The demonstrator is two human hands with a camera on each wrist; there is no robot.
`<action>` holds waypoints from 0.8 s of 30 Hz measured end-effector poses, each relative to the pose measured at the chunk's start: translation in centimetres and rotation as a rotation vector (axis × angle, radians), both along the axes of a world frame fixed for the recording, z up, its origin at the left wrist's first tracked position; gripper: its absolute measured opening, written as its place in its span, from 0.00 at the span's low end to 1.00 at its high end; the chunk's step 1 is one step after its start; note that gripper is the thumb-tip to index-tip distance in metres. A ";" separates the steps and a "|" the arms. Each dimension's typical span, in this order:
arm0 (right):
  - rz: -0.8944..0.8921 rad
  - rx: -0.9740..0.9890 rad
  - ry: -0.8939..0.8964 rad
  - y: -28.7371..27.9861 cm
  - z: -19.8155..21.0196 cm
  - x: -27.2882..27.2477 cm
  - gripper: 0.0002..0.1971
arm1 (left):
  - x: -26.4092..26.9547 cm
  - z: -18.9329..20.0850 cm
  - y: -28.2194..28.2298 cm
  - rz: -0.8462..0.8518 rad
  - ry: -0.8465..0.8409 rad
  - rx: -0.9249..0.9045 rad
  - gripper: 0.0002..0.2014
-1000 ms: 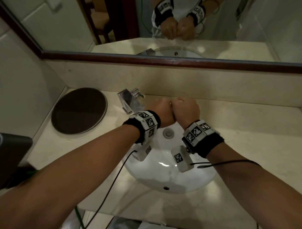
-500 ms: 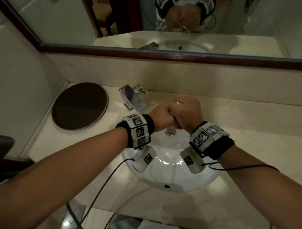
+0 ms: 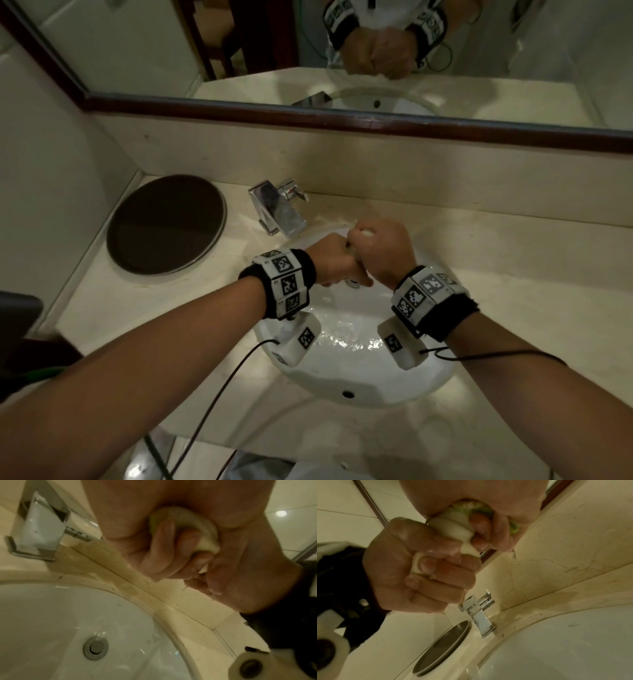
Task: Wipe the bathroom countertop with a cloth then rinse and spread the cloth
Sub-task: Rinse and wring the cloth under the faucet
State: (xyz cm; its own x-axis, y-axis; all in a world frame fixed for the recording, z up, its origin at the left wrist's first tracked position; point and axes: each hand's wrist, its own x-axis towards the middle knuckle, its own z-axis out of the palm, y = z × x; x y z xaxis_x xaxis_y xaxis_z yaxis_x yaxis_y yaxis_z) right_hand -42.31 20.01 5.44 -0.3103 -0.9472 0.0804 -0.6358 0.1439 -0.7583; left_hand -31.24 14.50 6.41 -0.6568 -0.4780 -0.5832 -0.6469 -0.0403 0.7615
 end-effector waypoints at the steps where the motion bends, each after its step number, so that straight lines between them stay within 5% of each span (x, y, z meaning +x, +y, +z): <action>1: -0.011 0.063 -0.006 0.0 -0.2 -0.1 0.12 | 0.0 0.0 0.0 -0.019 -0.012 -0.033 0.10; 4: -0.056 0.135 -0.195 0.4 -0.5 -0.3 0.10 | 0.7 -0.1 -0.5 -0.025 0.004 -0.107 0.09; 8: 0.096 0.197 -0.460 1.1 0.2 -0.9 0.26 | 2.1 0.1 -1.2 0.056 0.065 -0.112 0.14; 14: 0.190 0.074 -0.283 1.6 -0.3 -0.2 0.24 | 4.4 1.2 -1.0 0.031 0.176 -0.142 0.12; 21: 0.092 -0.010 -0.282 1.4 1.3 2.4 0.05 | 8.4 2.4 -0.9 0.127 0.265 -0.236 0.07; 24: 0.065 -0.017 -0.164 0.8 2.2 3.6 0.14 | 10.5 2.6 -1.7 0.243 0.295 -0.254 0.14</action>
